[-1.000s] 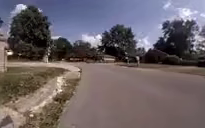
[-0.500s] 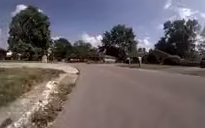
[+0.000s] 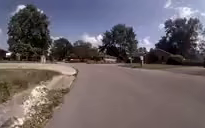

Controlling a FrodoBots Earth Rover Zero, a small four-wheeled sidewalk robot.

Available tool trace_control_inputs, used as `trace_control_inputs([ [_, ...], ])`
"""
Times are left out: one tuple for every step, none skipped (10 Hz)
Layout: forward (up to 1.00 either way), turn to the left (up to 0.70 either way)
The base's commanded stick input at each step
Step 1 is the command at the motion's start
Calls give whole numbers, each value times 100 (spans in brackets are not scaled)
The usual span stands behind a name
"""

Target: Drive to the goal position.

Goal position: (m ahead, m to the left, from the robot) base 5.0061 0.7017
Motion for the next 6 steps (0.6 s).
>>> trace_control_inputs([
  [100, 0],
  [100, 0],
  [100, 0],
  [100, 0],
  [100, 0],
  [100, 0],
])
